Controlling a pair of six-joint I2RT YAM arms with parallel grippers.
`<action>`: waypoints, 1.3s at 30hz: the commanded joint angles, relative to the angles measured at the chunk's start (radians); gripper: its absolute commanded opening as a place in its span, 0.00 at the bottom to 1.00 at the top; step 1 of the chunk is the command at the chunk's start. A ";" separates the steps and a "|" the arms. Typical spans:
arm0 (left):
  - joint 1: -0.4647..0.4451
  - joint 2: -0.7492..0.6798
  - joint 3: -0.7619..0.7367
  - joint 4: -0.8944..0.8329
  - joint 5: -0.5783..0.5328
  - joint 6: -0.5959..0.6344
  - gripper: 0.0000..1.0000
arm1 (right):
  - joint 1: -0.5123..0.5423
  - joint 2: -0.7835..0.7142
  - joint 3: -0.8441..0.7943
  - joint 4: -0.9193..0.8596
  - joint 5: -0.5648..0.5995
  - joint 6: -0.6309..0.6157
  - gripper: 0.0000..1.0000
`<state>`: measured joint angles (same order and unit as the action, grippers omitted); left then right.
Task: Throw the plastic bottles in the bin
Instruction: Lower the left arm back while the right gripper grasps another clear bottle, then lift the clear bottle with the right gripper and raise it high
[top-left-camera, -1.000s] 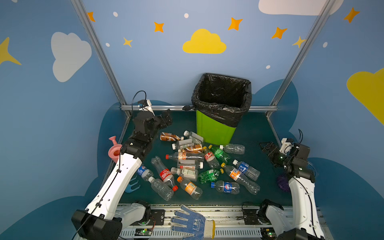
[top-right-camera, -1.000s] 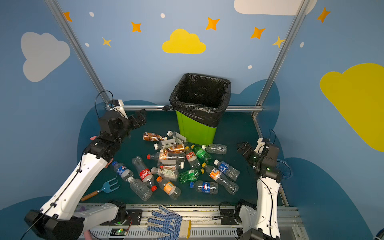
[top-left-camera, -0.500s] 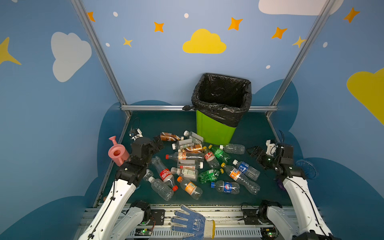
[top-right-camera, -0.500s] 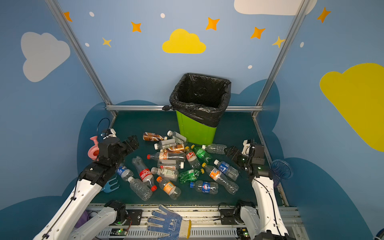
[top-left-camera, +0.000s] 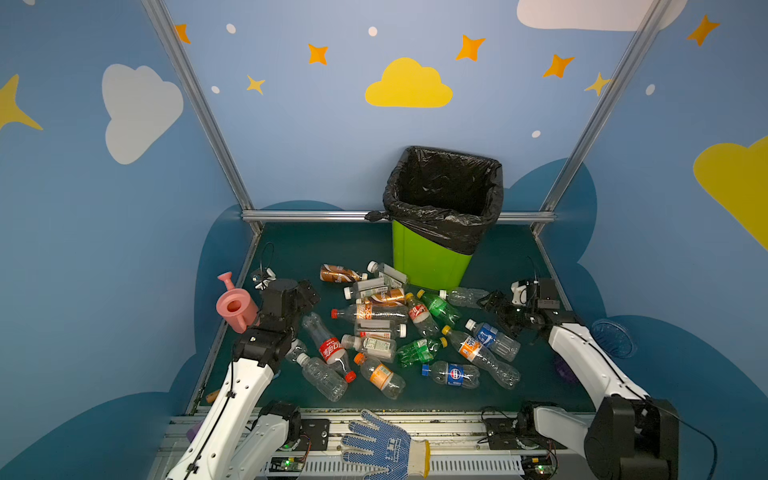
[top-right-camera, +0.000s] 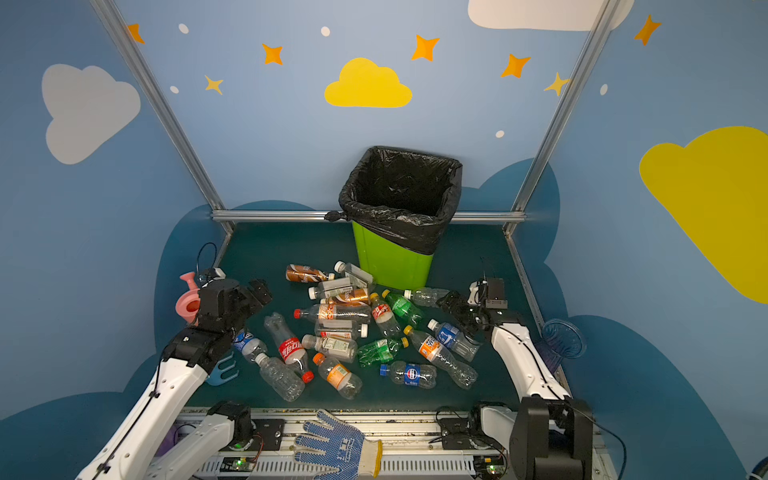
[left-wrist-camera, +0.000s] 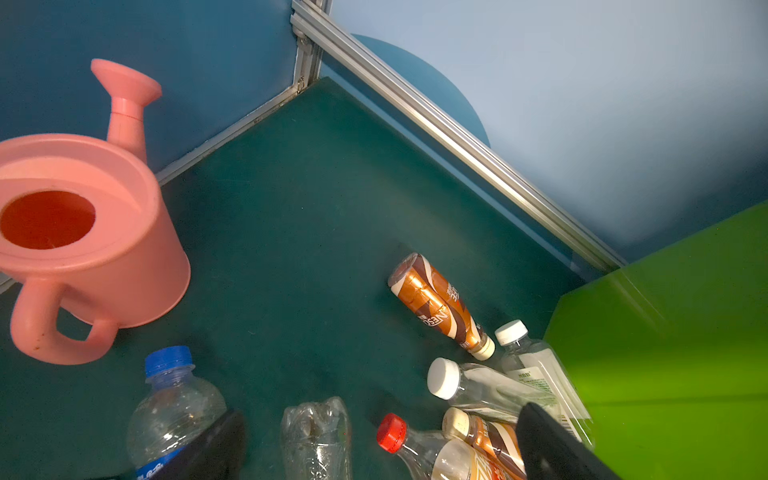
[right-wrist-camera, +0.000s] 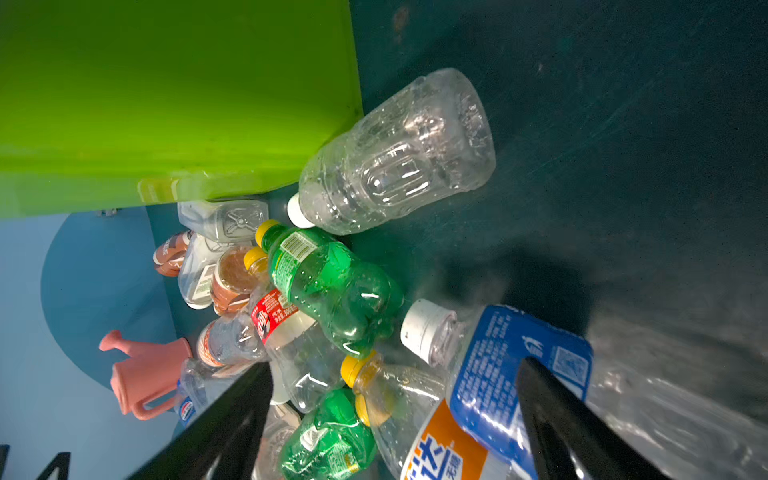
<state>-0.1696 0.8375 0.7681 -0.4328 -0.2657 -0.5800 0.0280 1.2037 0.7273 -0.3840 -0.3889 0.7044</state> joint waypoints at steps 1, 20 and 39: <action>0.012 -0.002 -0.012 0.016 0.024 0.006 1.00 | 0.003 0.059 0.040 0.095 -0.034 0.094 0.92; 0.045 -0.005 -0.051 0.033 0.071 0.007 1.00 | 0.024 0.313 0.089 0.261 -0.013 0.352 0.93; 0.062 0.014 -0.064 0.056 0.082 0.014 1.00 | 0.059 0.463 0.187 0.235 0.120 0.464 0.87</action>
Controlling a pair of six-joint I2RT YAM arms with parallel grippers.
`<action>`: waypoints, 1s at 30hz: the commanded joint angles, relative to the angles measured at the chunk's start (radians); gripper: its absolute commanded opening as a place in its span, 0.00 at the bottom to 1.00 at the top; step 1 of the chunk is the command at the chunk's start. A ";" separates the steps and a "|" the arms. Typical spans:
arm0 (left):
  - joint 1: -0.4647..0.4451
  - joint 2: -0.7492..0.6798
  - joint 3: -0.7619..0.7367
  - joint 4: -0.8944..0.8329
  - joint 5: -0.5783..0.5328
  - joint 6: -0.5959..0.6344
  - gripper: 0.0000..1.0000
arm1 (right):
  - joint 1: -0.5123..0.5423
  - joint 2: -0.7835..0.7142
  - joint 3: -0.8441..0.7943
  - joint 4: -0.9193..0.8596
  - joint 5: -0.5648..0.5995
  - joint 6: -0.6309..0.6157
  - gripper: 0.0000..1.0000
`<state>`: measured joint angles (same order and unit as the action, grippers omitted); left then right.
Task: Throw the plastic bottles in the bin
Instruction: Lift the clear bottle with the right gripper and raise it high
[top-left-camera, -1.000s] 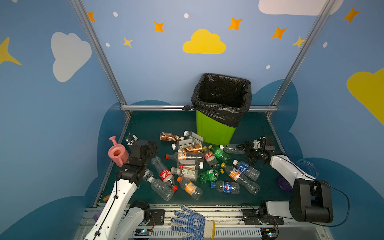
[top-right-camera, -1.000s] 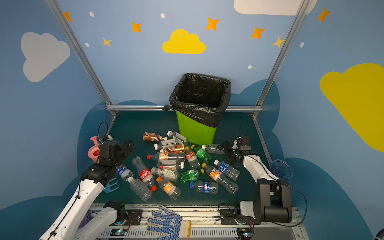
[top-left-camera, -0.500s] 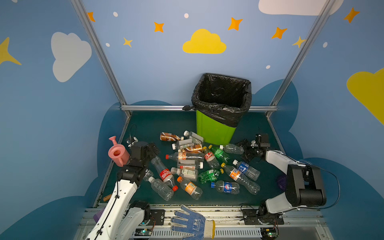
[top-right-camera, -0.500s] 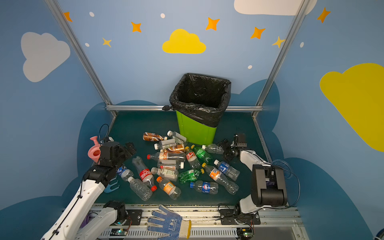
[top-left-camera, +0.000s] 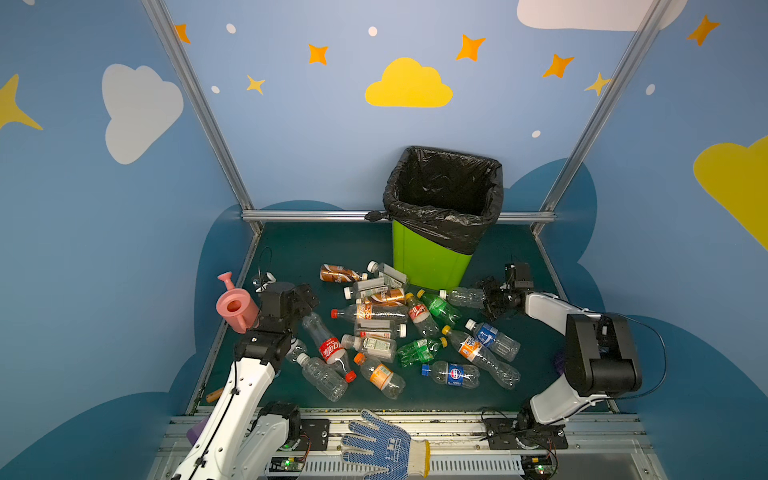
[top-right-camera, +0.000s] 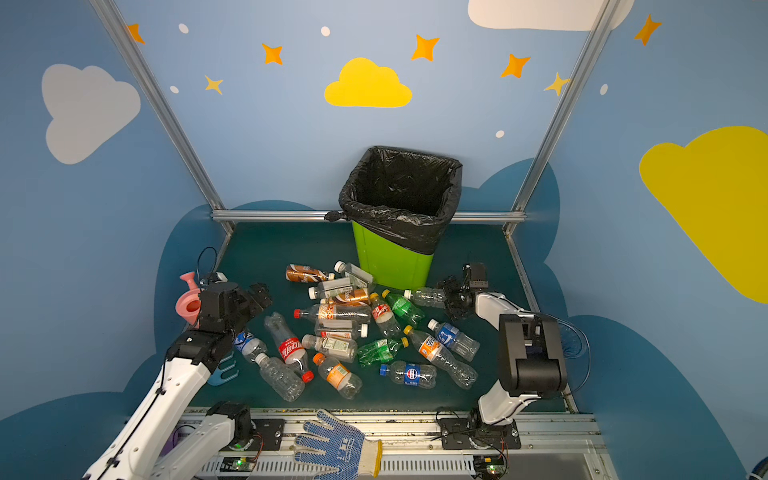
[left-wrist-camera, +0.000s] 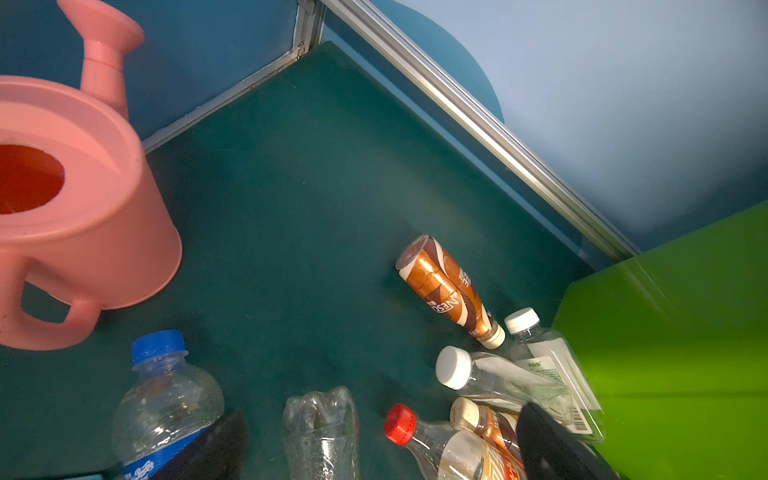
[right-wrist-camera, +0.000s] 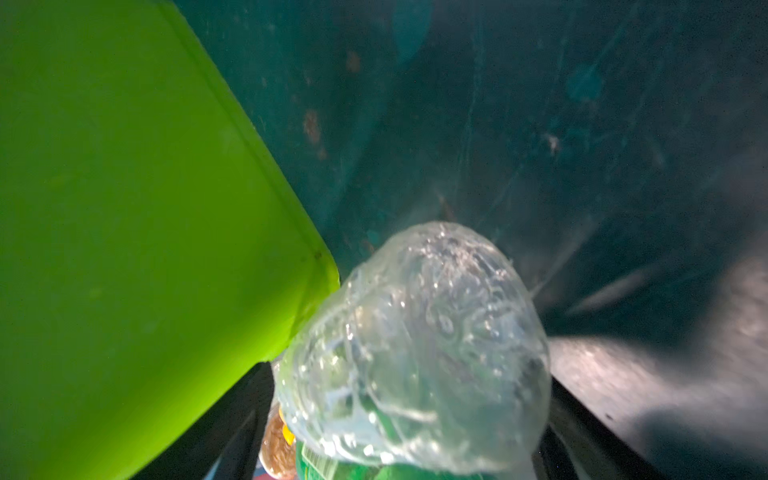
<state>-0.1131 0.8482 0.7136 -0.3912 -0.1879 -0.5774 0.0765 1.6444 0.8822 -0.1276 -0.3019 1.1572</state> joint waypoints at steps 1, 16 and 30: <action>0.006 0.005 -0.008 0.014 0.004 0.014 1.00 | 0.015 0.030 0.043 -0.033 0.039 0.010 0.87; 0.027 0.002 -0.019 0.015 -0.005 0.021 1.00 | 0.048 0.117 0.120 -0.110 0.111 0.037 0.76; 0.047 0.005 -0.020 0.012 0.005 0.018 1.00 | 0.056 0.132 0.133 -0.094 0.119 0.036 0.59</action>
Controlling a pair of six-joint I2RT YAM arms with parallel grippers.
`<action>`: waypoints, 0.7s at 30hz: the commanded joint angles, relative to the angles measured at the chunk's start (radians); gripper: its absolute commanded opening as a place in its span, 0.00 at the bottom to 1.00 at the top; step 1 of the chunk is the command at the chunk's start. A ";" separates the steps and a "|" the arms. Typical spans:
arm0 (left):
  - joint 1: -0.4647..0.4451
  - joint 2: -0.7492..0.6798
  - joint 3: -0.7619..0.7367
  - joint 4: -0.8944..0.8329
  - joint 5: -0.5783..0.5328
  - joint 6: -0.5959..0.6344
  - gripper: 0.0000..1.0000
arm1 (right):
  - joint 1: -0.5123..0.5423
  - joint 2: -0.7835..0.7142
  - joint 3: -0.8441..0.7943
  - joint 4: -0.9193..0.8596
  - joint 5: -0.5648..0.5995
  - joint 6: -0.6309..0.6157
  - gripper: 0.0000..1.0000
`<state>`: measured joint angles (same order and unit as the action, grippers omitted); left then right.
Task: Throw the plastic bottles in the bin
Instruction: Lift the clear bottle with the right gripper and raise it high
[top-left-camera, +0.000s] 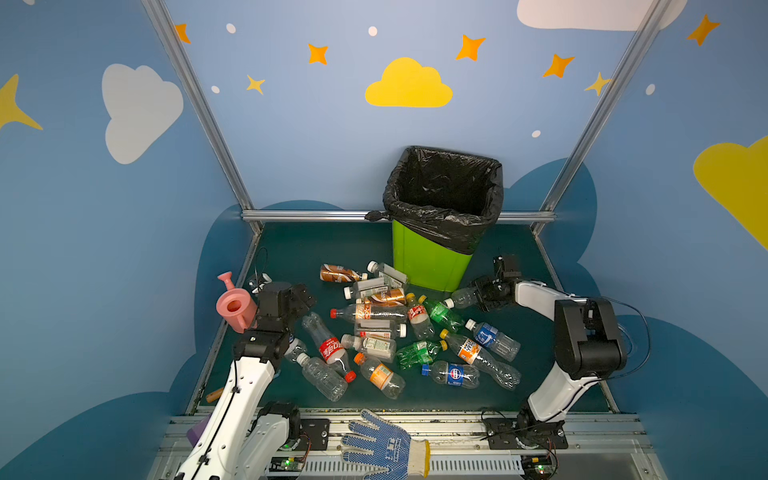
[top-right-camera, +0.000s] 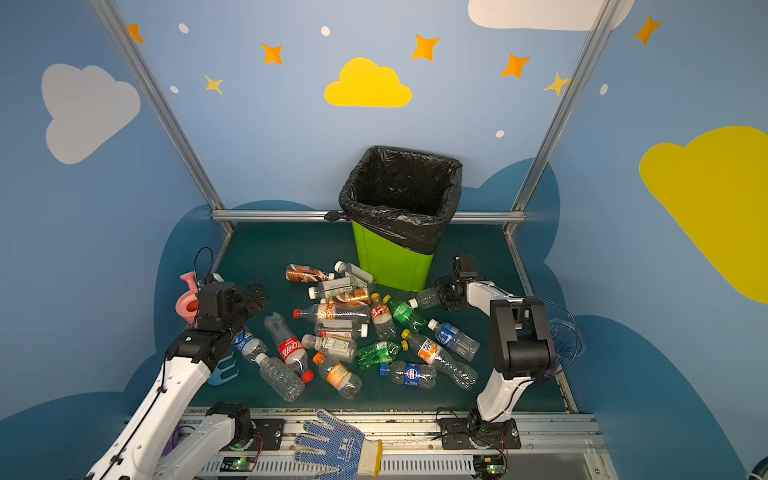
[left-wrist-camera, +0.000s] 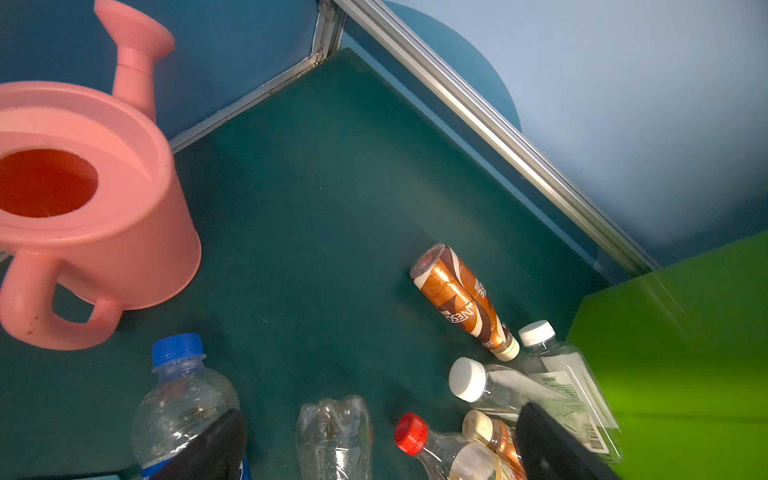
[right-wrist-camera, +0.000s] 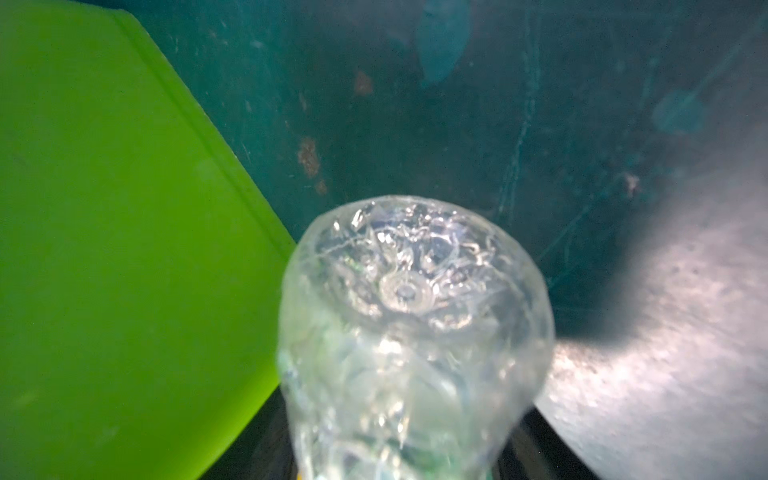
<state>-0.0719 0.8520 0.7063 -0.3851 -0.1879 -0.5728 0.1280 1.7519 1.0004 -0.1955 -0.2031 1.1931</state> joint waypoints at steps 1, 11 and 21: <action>0.006 0.001 -0.013 0.004 0.007 0.012 1.00 | 0.005 0.023 0.016 -0.024 0.021 -0.002 0.58; 0.010 -0.016 -0.016 -0.010 -0.001 0.008 1.00 | 0.004 -0.005 0.036 -0.010 0.024 -0.018 0.42; 0.017 -0.013 -0.021 -0.012 -0.001 -0.001 1.00 | -0.026 -0.119 0.052 -0.020 0.027 -0.095 0.34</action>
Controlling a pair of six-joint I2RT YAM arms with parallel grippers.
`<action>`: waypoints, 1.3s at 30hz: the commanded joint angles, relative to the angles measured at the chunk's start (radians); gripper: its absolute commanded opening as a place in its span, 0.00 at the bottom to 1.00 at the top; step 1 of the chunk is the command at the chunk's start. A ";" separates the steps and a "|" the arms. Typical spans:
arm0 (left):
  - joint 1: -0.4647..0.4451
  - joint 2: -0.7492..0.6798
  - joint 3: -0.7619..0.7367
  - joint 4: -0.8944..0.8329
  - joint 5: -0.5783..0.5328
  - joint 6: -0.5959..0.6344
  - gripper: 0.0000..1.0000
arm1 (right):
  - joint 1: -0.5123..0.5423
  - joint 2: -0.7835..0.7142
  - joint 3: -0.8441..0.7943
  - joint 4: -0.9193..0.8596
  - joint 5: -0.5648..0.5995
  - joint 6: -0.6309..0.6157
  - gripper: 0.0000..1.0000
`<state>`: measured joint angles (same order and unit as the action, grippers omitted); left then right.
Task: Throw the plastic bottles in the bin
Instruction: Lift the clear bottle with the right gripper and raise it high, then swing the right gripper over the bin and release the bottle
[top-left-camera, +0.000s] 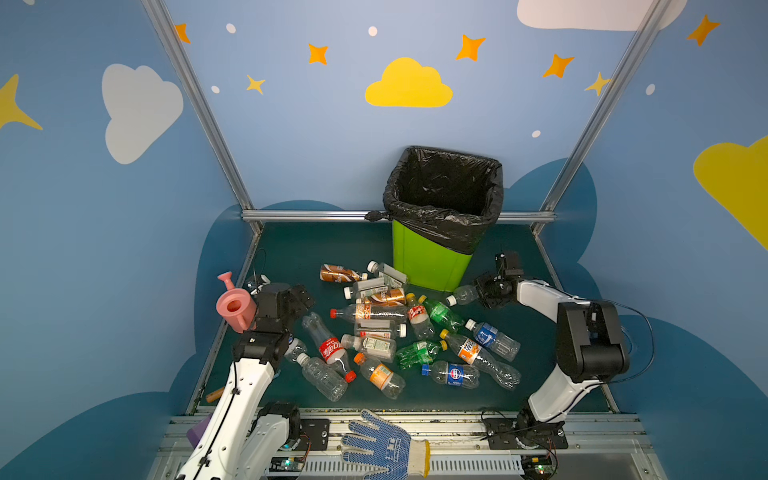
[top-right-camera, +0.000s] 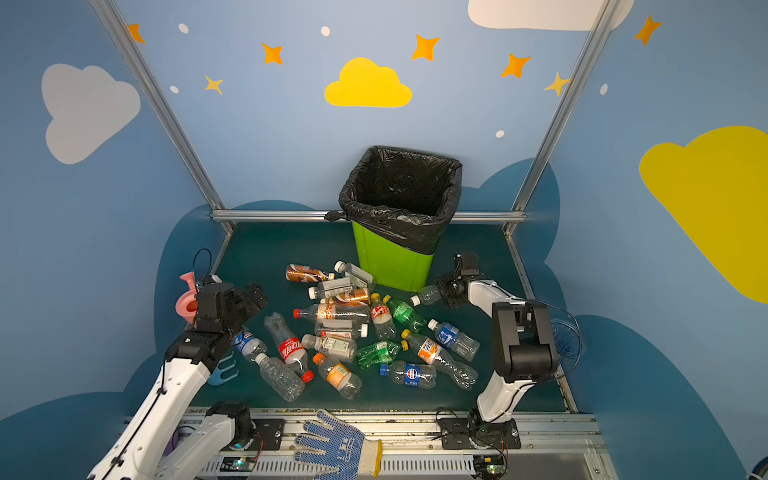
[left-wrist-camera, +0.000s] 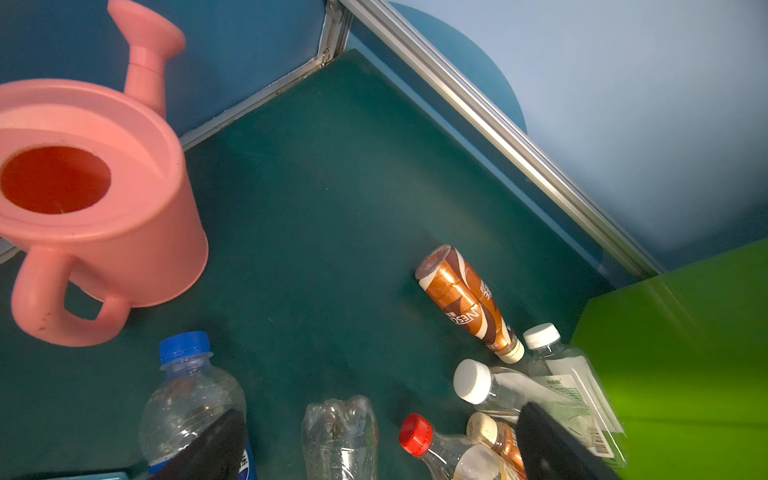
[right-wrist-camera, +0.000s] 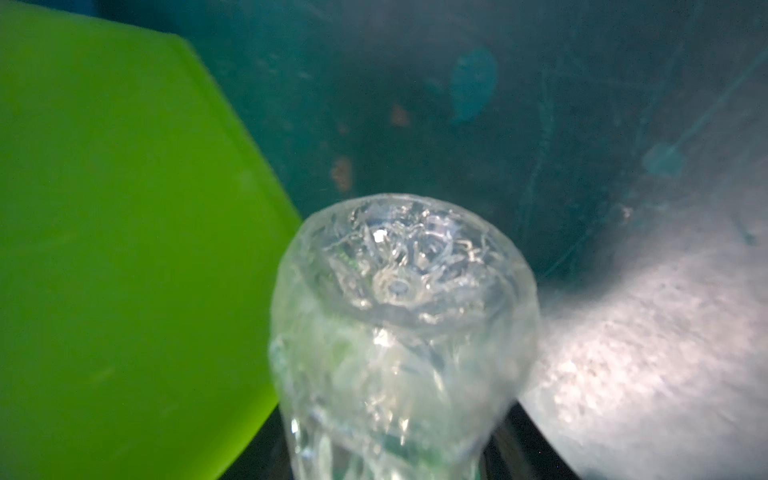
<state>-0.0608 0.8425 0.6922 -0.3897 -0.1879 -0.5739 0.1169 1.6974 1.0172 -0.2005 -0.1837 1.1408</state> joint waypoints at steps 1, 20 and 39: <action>0.007 -0.003 -0.007 -0.007 -0.001 -0.001 1.00 | -0.023 -0.081 0.036 -0.017 0.002 -0.053 0.33; 0.014 0.085 0.009 0.041 0.020 -0.040 1.00 | -0.322 -0.552 0.426 -0.329 -0.005 -0.489 0.32; 0.026 0.184 0.039 0.042 0.070 -0.082 1.00 | 0.103 -0.051 1.158 -0.444 -0.026 -0.793 0.51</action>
<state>-0.0395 1.0214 0.7017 -0.3367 -0.1310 -0.6411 0.1432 1.3750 2.0598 -0.3866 -0.1997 0.4751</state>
